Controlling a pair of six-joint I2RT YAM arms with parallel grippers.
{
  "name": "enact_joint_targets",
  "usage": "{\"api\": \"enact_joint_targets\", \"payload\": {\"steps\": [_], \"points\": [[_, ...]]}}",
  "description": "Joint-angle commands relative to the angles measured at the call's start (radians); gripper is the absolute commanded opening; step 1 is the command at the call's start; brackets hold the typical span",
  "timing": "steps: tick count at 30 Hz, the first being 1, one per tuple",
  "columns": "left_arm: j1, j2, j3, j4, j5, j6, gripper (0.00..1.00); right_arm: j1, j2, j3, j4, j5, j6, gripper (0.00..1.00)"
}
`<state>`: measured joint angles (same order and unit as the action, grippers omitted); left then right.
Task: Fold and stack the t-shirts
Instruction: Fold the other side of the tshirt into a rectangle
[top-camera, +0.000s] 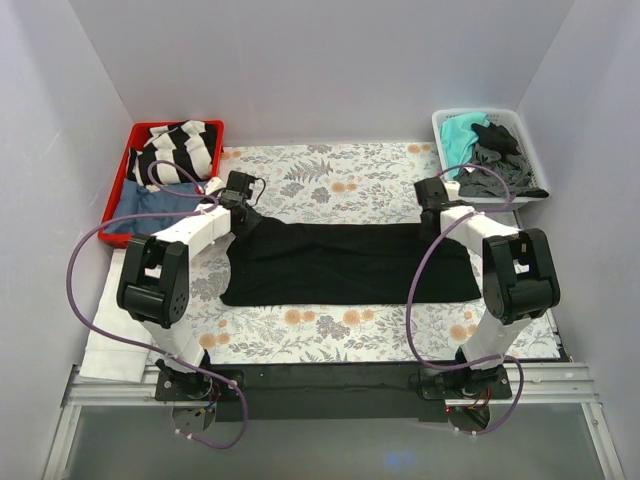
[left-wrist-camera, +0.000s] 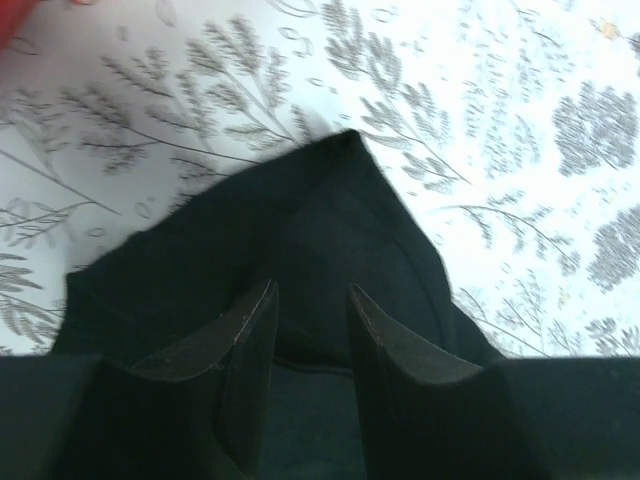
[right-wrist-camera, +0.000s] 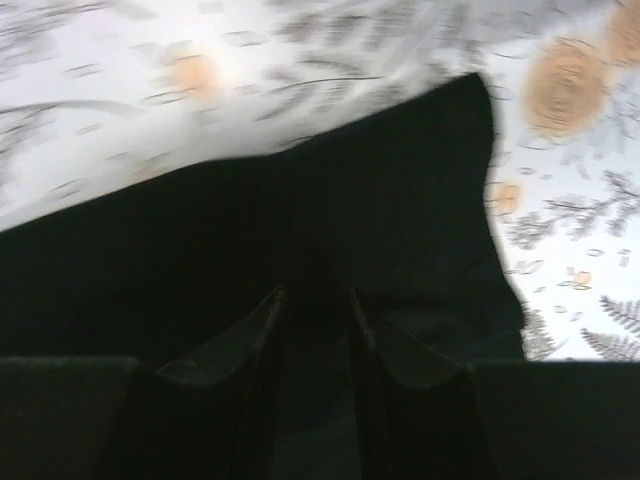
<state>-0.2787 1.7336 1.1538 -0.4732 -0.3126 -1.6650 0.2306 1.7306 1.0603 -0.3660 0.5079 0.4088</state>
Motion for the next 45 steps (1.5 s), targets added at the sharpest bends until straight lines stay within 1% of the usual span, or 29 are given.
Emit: {"api": "enact_joint_targets", "payload": {"steps": [1,3,4,6,9,10,12,13,16,18,20,23,27,37,41,45], "points": [[-0.039,-0.04,0.05,0.031,-0.008,0.039,0.32,0.146,-0.074,0.069,0.016,0.017,-0.04,0.37],[-0.054,-0.043,0.049,0.033,-0.046,0.044,0.31,0.202,-0.066,0.105,0.025,-0.015,-0.053,0.38],[-0.059,-0.036,0.049,0.034,-0.048,0.048,0.31,0.251,-0.06,0.119,0.032,-0.035,-0.062,0.38],[-0.06,-0.017,0.052,0.044,-0.043,0.056,0.31,0.292,-0.037,0.159,0.056,-0.09,-0.091,0.38],[-0.062,0.03,0.064,0.05,-0.033,0.062,0.31,0.366,-0.002,0.197,0.122,-0.212,-0.148,0.38],[-0.062,0.061,0.067,0.053,-0.029,0.065,0.31,0.378,0.006,0.207,0.136,-0.285,-0.165,0.38],[-0.062,0.087,0.087,0.05,-0.033,0.065,0.31,0.395,0.03,0.227,0.188,-0.342,-0.2,0.39],[-0.062,0.102,0.095,0.044,-0.048,0.059,0.31,0.41,0.038,0.24,0.209,-0.397,-0.212,0.4],[-0.06,0.135,0.113,-0.011,-0.078,0.004,0.32,0.426,0.086,0.291,0.245,-0.469,-0.243,0.42],[-0.06,0.142,0.11,-0.062,-0.117,-0.061,0.32,0.434,0.131,0.322,0.252,-0.5,-0.257,0.43],[-0.06,0.141,0.089,-0.079,-0.126,-0.081,0.33,0.443,0.177,0.369,0.253,-0.549,-0.263,0.44],[-0.06,0.147,0.072,-0.081,-0.125,-0.09,0.33,0.473,0.213,0.417,0.254,-0.569,-0.274,0.44],[-0.06,0.172,0.092,-0.094,-0.129,-0.082,0.33,0.516,0.262,0.454,0.263,-0.56,-0.277,0.44],[-0.05,0.175,0.11,-0.114,-0.129,-0.096,0.34,0.547,0.348,0.53,0.268,-0.542,-0.269,0.43],[-0.042,0.161,0.106,-0.116,-0.123,-0.095,0.34,0.55,0.374,0.543,0.265,-0.513,-0.271,0.43],[-0.033,0.149,0.096,-0.114,-0.115,-0.101,0.34,0.549,0.379,0.549,0.257,-0.445,-0.288,0.43]]}}
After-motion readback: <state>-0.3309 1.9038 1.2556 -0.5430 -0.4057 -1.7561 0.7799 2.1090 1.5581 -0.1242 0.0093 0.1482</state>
